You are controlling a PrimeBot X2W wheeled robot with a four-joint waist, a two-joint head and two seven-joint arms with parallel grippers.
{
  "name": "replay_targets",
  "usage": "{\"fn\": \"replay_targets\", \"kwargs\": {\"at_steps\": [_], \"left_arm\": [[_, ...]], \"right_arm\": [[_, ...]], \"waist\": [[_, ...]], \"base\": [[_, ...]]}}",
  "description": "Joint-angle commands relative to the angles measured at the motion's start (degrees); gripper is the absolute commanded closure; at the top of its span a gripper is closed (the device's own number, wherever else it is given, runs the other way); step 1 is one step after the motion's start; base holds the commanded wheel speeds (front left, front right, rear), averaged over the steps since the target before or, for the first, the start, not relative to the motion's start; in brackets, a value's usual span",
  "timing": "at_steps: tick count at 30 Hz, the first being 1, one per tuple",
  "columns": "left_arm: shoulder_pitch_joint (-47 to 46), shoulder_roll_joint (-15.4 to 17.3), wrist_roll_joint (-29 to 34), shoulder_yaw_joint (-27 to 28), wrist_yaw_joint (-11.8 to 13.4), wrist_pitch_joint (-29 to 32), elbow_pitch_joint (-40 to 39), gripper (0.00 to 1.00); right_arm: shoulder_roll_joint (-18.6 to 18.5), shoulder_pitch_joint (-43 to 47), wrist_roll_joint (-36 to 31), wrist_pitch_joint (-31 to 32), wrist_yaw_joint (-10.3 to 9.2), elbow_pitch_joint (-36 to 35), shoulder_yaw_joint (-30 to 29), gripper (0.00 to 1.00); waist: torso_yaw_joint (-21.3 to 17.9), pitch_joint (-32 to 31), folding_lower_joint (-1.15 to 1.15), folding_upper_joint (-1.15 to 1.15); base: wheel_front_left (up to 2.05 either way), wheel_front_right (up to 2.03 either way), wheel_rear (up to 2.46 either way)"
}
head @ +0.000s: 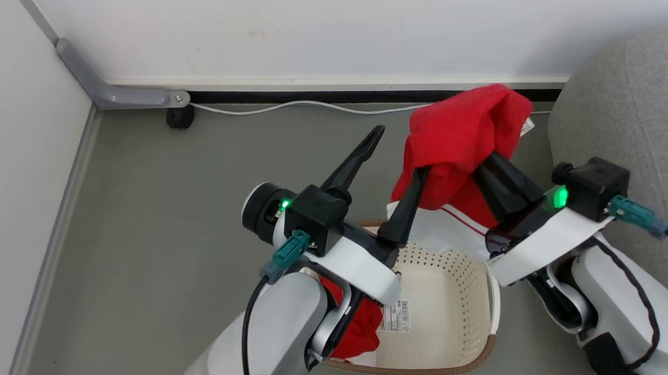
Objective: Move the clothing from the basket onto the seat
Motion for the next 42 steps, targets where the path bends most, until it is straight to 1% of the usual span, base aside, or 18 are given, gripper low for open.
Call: {"fn": "replay_targets", "kwargs": {"at_steps": [1,10,13,15,21,27,32,36,37,42], "left_arm": [[0.59,0.39,1.55,3.03,-1.1,-0.27,-0.71,0.0],[5.62,0.39,5.16,7.15,-5.54,-0.27,1.62,0.0],[6.84,0.39,6.82,8.16,-7.02,-0.27,2.69,0.0],[7.26,0.39,7.33,8.66,-7.33,-0.27,2.91,0.0],[9.5,0.39,10.62,11.14,-9.67,-0.27,4.92,0.0],[11.55,0.39,13.07,13.48,-12.01,-0.27,5.88,0.0],[12.73,0.39,14.36,15.62,-13.77,-0.27,7.19,0.0],[13.44,0.39,15.07,17.23,-14.5,-0.27,7.34,0.0],[13.81,0.39,15.32,17.79,-14.73,-0.27,7.37,0.0],[14.3,0.39,15.46,18.29,-15.22,-0.27,7.66,0.0]], "right_arm": [[-0.33,0.79,0.48,-0.35,0.24,-2.98,-1.19,1.0],[-1.25,2.04,0.68,-0.35,0.24,-6.74,-7.61,1.0],[-1.39,2.04,0.65,-0.35,0.24,-7.34,-8.8,1.0],[-1.38,2.11,0.72,-0.35,0.24,-7.51,-9.2,1.0],[-1.25,2.68,0.83,-0.35,0.24,-8.35,-11.31,1.0],[-1.11,2.93,1.1,-0.35,0.24,-8.15,-13.29,1.0],[-1.67,3.33,1.21,-0.35,0.24,-8.23,-14.87,1.0],[-1.87,3.7,1.3,-0.35,0.24,-8.22,-16.41,1.0],[-1.98,3.84,1.29,-0.35,0.24,-8.16,-16.81,1.0],[-1.98,3.81,1.35,-0.35,0.24,-8.1,-17.3,1.0]], "waist": [[-0.63,-0.06,0.0,0.0],[-3.76,-1.06,0.0,0.0],[-5.03,-1.52,0.0,0.0],[-5.44,-1.69,0.0,0.0],[-8.72,-2.72,0.0,0.0],[-13.31,-3.63,0.0,0.0],[-17.86,-4.27,0.0,0.0],[-21.78,-4.72,0.0,0.0],[-23.85,-4.87,0.0,0.0],[-29.02,-5.33,0.0,0.0]], "base": [[0.0,0.0,0.0],[0.0,0.0,0.0],[0.0,0.0,0.0],[0.0,0.0,0.0],[0.0,0.0,0.0],[0.0,0.0,0.0],[0.0,0.0,0.0],[0.0,0.0,0.0],[0.0,0.0,0.0],[0.0,0.0,0.0]]}}
